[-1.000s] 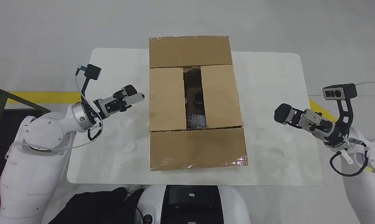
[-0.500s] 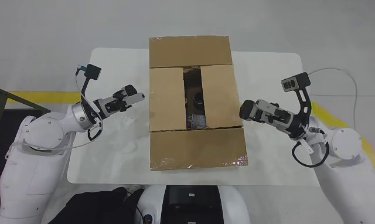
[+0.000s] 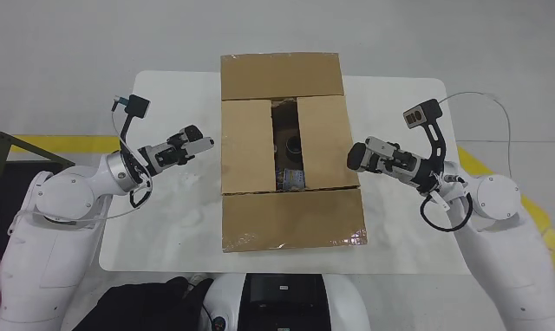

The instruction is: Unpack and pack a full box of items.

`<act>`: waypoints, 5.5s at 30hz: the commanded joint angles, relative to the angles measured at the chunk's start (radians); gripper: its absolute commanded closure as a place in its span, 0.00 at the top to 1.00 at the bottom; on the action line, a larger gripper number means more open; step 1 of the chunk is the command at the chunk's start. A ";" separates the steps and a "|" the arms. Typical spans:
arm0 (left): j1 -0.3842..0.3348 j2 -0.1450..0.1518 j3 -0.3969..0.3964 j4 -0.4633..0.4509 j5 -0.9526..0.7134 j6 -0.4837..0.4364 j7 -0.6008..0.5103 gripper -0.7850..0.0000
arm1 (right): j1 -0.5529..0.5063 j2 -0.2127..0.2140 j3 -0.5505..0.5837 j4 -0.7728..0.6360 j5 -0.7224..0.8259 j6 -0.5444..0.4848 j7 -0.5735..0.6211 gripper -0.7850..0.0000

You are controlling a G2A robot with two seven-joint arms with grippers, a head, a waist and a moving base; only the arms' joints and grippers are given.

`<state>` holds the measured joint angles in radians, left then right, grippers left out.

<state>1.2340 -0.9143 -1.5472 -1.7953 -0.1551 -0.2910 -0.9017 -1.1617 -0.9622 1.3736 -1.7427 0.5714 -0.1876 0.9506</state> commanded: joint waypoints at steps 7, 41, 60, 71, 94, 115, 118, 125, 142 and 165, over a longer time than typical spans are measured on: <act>0.000 0.000 0.000 0.000 0.000 0.000 0.000 1.00 | 0.000 0.000 0.000 0.000 0.000 0.000 0.000 1.00; 0.045 0.017 -0.155 0.064 -0.087 -0.028 0.003 1.00 | 0.616 -0.199 -0.642 0.418 -0.031 0.163 0.094 1.00; -0.009 0.017 -0.106 0.091 -0.089 -0.033 0.006 1.00 | 0.518 -0.208 -0.603 0.348 -0.057 0.152 0.005 1.00; -0.022 0.018 -0.104 0.084 -0.093 -0.036 0.018 1.00 | 0.518 -0.214 -0.533 0.227 -0.043 0.040 -0.035 1.00; -0.049 0.026 -0.156 0.014 -0.129 -0.031 0.049 1.00 | 0.730 -0.386 -0.800 0.360 -0.058 -0.124 -0.057 1.00; -0.153 0.009 -0.016 0.143 -0.237 -0.053 0.053 1.00 | 0.767 -0.496 -0.874 0.522 -0.044 -0.160 0.050 1.00; -0.165 0.008 -0.003 0.165 -0.235 -0.046 0.052 1.00 | 0.764 -0.503 -0.867 0.532 -0.050 -0.163 0.055 1.00; -0.156 0.007 -0.001 0.196 -0.209 -0.024 0.075 1.00 | 0.741 -0.480 -0.771 0.523 -0.091 -0.164 0.038 1.00; -0.084 0.003 0.028 0.270 -0.149 0.021 0.105 1.00 | 0.460 -0.323 -0.335 0.181 -0.309 0.014 0.042 1.00; -0.210 -0.039 0.226 0.389 -0.092 0.023 0.130 1.00 | 0.334 -0.277 -0.204 0.064 -0.343 0.068 0.064 1.00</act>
<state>1.0256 -0.9524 -1.3241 -1.4074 -0.2460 -0.2670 -0.7680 -0.8281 -1.2391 1.1703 -1.6806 0.2261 -0.1183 1.0148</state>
